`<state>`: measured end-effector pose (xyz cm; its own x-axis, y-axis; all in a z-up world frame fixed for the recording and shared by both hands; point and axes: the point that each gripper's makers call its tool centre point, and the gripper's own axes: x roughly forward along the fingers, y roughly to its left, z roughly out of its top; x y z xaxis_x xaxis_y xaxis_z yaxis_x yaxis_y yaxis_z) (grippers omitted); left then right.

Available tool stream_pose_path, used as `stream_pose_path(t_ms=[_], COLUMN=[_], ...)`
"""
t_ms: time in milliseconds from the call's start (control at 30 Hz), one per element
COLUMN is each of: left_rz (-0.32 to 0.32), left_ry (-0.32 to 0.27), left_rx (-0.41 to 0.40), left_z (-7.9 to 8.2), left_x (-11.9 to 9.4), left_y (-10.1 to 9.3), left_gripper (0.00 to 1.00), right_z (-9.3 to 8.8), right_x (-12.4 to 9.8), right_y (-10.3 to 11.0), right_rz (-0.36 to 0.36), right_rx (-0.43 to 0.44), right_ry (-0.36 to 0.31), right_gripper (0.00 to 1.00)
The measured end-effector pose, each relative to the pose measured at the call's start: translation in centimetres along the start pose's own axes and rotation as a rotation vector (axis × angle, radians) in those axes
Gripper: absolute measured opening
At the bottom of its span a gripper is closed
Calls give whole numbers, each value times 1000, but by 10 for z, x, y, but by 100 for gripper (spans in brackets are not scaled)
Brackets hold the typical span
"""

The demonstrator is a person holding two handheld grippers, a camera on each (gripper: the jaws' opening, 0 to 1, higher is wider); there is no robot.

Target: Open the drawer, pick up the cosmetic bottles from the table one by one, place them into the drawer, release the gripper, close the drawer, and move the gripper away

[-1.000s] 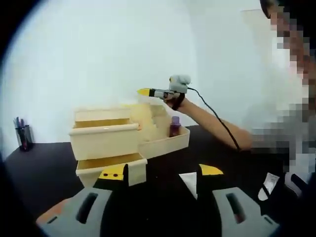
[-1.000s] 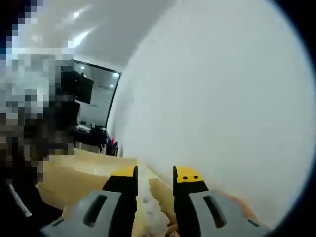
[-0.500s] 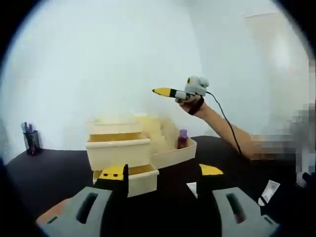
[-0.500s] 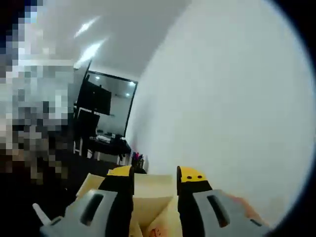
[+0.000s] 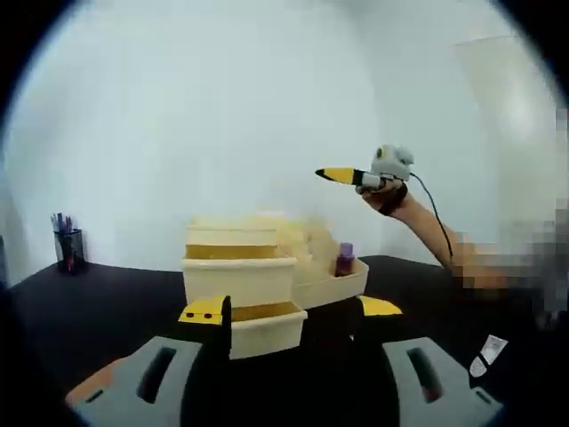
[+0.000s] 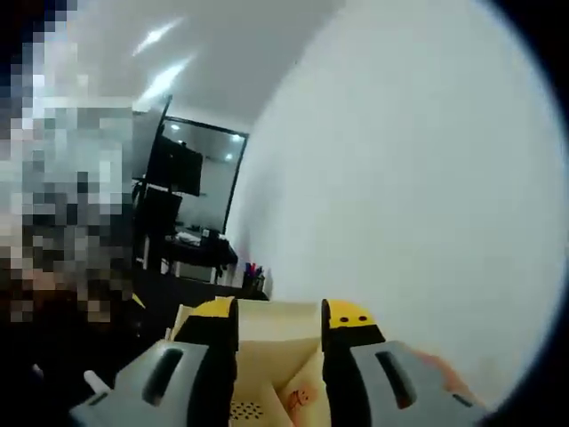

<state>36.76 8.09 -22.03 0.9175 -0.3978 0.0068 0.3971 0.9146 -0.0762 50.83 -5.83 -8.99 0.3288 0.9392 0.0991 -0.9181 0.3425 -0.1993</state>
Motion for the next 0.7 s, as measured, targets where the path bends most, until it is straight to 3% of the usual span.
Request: stream_pose_path(t_ms=[133,400,600,700], left_rz=[8,16,25,27], left_ry=[-27,-7,1,7], left_rx=[-18,-33,-36,-42], left_z=[5,-2,-6,-8], left_x=[-2,0,1,2], left_y=[3,7,10,12], left_gripper=[51,51,51,51], right_z=[3,3,-13,-20], right_x=[-7,-16,-22,-27], right_y=[15,31,66,82], right_rz=[-14,15,147,202], right_rx=[-24,-26,-76,-93], right_ry=[-12,-8,112,168], right_gripper=[34,34,37,47])
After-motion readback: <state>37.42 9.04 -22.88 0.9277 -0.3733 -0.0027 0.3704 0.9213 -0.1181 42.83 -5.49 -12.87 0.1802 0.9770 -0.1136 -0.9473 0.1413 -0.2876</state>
